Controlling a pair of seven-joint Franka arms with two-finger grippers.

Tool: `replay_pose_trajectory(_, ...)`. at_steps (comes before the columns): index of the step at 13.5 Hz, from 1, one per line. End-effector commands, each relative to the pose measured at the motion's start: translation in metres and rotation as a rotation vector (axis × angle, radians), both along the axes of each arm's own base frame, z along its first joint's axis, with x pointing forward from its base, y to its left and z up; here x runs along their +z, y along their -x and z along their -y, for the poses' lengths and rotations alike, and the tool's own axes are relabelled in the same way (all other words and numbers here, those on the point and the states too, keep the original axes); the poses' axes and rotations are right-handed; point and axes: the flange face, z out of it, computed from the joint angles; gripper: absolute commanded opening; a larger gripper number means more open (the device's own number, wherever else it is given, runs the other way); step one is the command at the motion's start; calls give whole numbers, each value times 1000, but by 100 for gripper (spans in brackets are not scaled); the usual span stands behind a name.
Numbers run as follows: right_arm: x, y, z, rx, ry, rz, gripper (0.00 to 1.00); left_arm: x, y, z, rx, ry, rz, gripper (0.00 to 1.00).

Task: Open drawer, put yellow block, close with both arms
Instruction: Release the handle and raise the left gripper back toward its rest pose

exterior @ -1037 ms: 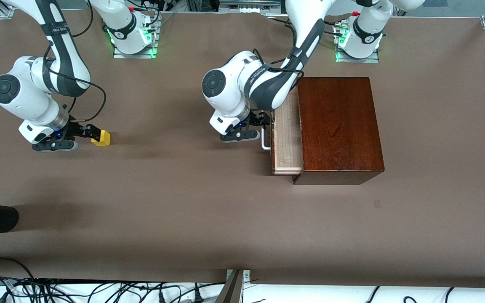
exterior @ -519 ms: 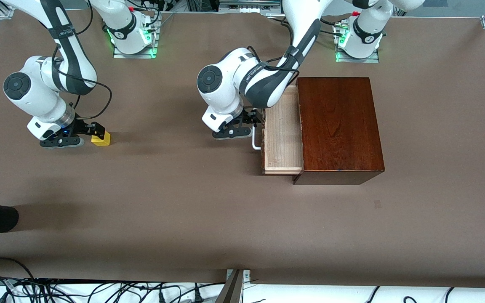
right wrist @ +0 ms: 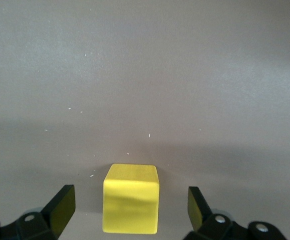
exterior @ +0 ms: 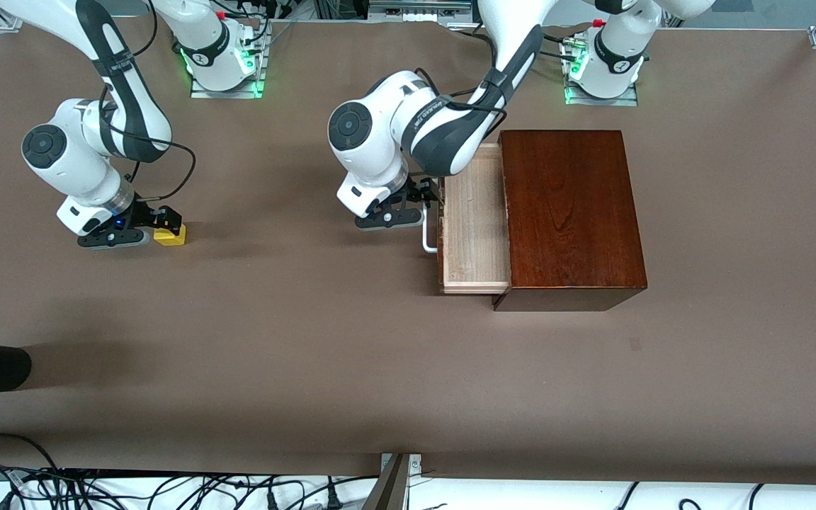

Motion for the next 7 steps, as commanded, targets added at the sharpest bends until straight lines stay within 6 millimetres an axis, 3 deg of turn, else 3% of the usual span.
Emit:
replay_pose_trajectory(1, -5, 6, 4, 10, -1, 15, 100, 54, 7, -9, 18, 22, -21, 100)
replay_pose_trajectory(3, -12, 10, 4, 29, 2, 22, 100, 101, -1, -26, 39, 65, 11, 100)
replay_pose_trajectory(7, -35, 20, 4, 36, 10, 34, 100, 168, -55, -105, 168, 144, 58, 100)
